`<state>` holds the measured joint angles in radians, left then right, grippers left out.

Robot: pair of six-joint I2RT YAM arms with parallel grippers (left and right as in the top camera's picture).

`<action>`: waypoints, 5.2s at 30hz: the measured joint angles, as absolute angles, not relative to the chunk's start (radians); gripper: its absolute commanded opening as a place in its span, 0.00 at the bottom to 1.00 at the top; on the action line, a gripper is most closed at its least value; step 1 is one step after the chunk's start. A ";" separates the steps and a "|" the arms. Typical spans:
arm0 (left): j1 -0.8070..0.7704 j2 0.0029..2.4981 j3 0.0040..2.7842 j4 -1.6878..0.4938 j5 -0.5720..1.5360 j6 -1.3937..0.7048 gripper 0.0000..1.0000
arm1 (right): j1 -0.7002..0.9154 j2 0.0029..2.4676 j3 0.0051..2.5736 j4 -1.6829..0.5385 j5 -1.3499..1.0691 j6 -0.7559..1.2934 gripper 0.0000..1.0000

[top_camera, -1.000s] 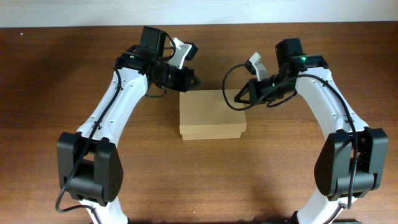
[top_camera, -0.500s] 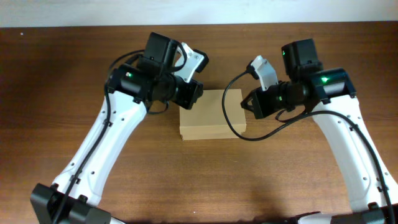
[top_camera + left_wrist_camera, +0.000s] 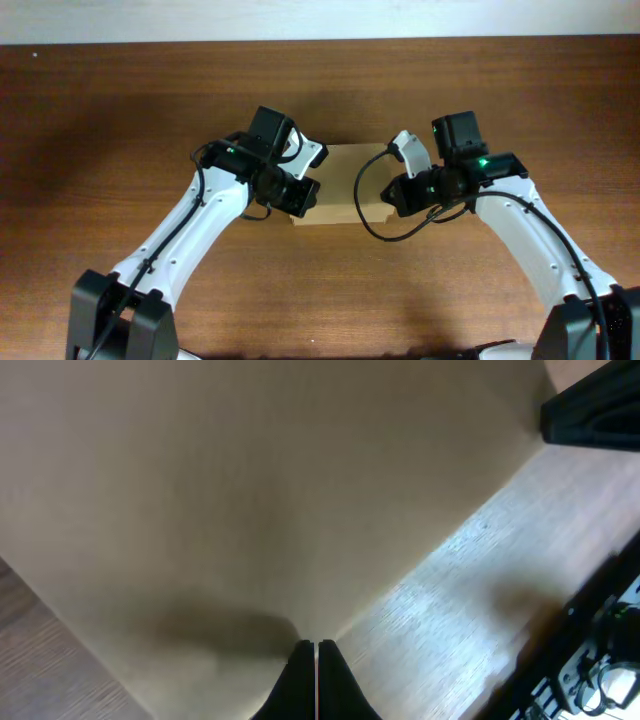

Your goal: Pack container

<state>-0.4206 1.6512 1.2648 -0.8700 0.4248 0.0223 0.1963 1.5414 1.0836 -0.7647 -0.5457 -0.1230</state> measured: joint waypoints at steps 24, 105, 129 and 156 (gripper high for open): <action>-0.420 1.226 1.152 -0.808 0.394 -0.054 0.02 | 0.197 1.473 1.044 -0.877 -0.487 -0.079 0.04; -0.171 0.015 0.163 -0.487 0.144 0.049 0.99 | 0.197 0.619 1.062 -1.137 -0.475 -0.022 0.99; -0.171 0.014 0.159 -0.488 0.141 0.048 0.99 | 0.197 0.056 0.342 -0.662 -0.291 -0.051 0.99; -0.171 0.014 0.159 -0.488 0.141 0.048 0.99 | 0.197 0.014 0.162 -0.573 -0.316 0.026 0.99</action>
<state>-0.1711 0.0135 0.1589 -0.4881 0.1410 0.0483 0.1974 0.0139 0.1623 -0.5732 -0.3161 0.0261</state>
